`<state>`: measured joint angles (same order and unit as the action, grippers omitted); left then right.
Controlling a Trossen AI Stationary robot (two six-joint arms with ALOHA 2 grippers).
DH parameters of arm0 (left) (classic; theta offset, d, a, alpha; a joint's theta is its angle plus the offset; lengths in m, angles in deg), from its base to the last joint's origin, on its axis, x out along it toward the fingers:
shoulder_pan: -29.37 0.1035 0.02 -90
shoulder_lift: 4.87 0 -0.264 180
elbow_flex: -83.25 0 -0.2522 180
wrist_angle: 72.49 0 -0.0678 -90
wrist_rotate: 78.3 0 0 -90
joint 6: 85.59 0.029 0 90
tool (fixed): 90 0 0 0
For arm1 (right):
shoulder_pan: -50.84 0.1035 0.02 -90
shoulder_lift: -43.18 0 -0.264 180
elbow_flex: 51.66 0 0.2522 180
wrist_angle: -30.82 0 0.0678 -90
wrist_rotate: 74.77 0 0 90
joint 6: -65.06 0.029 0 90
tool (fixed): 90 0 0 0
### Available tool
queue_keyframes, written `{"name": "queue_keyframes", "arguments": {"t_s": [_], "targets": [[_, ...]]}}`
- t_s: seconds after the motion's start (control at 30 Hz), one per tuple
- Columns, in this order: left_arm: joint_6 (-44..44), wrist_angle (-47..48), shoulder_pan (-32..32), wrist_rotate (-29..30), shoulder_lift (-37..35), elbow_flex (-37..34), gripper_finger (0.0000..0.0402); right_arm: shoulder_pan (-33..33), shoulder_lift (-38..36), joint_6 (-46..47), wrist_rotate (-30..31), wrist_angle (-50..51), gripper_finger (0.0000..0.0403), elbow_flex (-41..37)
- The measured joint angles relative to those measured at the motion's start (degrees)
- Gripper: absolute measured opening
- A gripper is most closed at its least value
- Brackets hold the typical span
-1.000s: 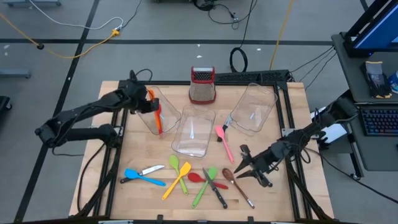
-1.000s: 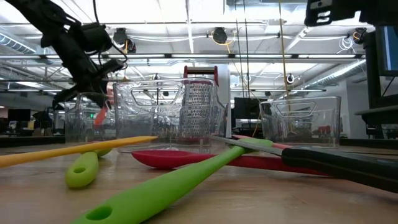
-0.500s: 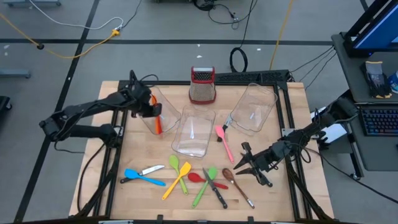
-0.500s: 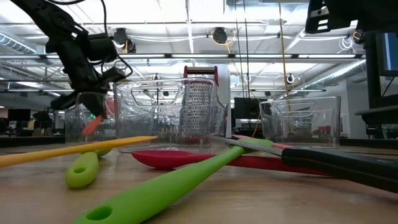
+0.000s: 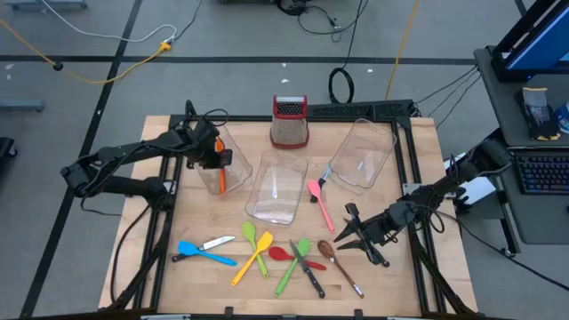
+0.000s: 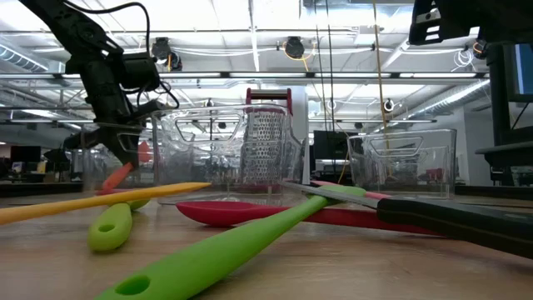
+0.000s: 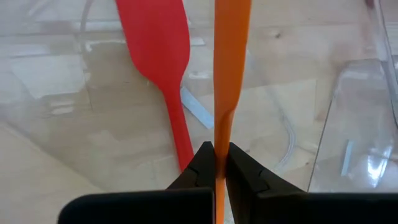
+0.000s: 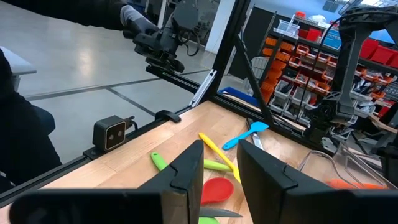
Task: Pick & Place Kitchen Items
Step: Put the orange spatula into the left transparent bin, then put the yellow spatula into the left transparent bin
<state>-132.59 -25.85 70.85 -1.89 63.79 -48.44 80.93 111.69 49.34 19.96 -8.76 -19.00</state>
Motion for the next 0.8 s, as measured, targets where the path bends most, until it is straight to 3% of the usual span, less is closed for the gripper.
{"name": "queue_keyframes", "arguments": {"t_s": [0.57, 0.8], "targets": [[0.3, -3.1, 0.0, 2.7, -0.4, -0.3, 0.0102, 0.0, 0.0, 1.4, 0.0, 0.0, 0.0089, 0.0], [2.0, -7.6, 1.9, -2.8, -5.1, 3.0, 0.0121, 0.0, 0.0, 1.5, 0.0, 0.0, 0.0089, 0.0]]}}
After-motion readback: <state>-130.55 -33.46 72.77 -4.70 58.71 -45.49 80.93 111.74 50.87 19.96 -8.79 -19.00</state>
